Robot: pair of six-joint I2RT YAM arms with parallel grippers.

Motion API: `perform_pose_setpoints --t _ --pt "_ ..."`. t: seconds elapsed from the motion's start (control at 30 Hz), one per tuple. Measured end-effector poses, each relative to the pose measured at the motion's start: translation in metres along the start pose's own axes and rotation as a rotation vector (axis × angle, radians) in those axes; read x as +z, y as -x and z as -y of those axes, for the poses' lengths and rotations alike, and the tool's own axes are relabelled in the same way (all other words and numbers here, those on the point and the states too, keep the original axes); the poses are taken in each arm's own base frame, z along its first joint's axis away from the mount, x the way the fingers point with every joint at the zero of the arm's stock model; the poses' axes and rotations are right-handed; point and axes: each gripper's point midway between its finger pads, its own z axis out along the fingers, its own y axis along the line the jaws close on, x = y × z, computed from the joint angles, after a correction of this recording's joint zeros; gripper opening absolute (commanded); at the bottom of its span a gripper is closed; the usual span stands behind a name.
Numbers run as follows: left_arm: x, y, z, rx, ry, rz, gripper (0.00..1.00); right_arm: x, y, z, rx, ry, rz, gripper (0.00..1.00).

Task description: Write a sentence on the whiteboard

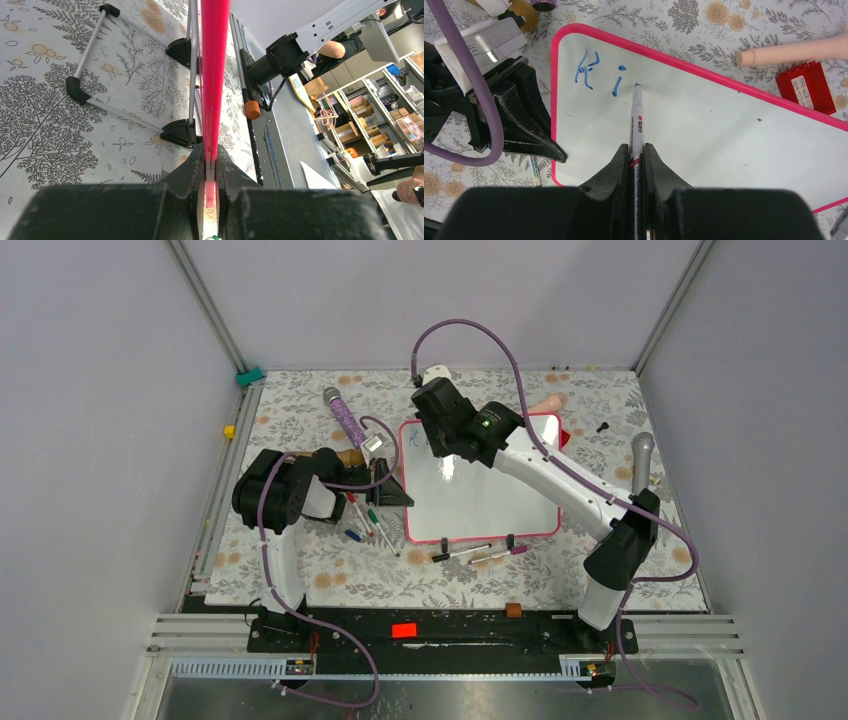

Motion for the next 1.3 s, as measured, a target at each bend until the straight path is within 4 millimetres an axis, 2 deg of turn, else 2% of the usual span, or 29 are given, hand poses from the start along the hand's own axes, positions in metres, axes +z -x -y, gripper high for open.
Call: perform_pose_setpoints --t 0.27,0.67,1.3 --pt "0.000 0.000 0.000 0.000 0.000 0.000 0.00 0.001 -0.002 0.000 0.007 0.000 -0.004 0.00" --pt "0.000 0.000 -0.001 -0.019 0.005 0.004 0.00 0.004 -0.014 -0.001 0.010 0.004 -0.035 0.00" --pt "0.000 0.001 -0.001 -0.014 0.003 0.002 0.00 0.003 -0.003 0.003 0.024 -0.003 -0.025 0.00"
